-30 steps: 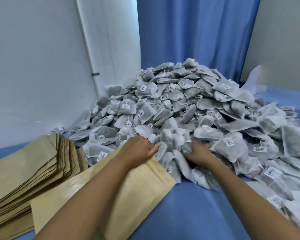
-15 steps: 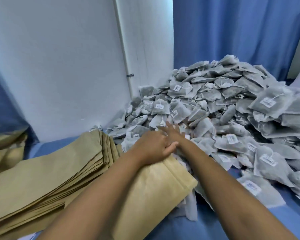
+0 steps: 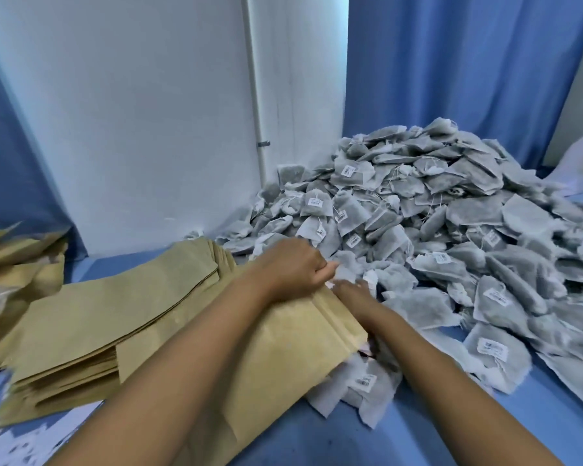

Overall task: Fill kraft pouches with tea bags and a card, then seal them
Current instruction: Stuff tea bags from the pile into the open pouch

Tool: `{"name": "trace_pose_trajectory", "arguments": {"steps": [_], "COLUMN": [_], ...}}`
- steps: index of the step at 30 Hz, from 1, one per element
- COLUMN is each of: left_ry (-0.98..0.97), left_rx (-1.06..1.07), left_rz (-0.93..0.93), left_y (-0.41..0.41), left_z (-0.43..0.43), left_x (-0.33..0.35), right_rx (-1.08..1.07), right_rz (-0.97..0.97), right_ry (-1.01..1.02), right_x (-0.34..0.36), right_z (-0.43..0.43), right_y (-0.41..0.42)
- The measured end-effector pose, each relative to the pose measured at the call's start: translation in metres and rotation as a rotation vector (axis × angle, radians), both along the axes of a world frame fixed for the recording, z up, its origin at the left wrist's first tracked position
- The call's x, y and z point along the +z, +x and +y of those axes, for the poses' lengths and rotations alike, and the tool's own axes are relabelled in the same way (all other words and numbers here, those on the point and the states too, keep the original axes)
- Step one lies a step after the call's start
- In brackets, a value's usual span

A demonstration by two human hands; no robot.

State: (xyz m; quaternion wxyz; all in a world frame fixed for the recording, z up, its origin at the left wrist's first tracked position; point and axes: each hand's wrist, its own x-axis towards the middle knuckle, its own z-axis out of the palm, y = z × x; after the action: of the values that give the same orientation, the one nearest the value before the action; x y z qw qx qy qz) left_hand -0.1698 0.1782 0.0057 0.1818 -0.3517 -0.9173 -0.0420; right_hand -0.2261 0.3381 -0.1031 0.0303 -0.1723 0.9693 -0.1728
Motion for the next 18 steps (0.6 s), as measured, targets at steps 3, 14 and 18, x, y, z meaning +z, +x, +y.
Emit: {"name": "trace_pose_trajectory", "arguments": {"steps": [3, 14, 18], "left_ry": [-0.015, -0.043, 0.228], "left_rx": [-0.024, -0.091, 0.004], "left_rz": [0.062, 0.128, 0.205], "left_y": [0.020, 0.087, 0.094], "left_z": [-0.019, -0.092, -0.100], "left_x": [0.010, -0.044, -0.070], "right_rx": [-0.099, -0.153, -0.184], "right_rz": [0.210, 0.221, 0.388], "right_ry": [-0.299, -0.610, -0.688], "right_x": [0.005, 0.006, -0.005], "right_z": [-0.001, -0.047, -0.057], "right_y": [0.023, 0.079, 0.095]}}
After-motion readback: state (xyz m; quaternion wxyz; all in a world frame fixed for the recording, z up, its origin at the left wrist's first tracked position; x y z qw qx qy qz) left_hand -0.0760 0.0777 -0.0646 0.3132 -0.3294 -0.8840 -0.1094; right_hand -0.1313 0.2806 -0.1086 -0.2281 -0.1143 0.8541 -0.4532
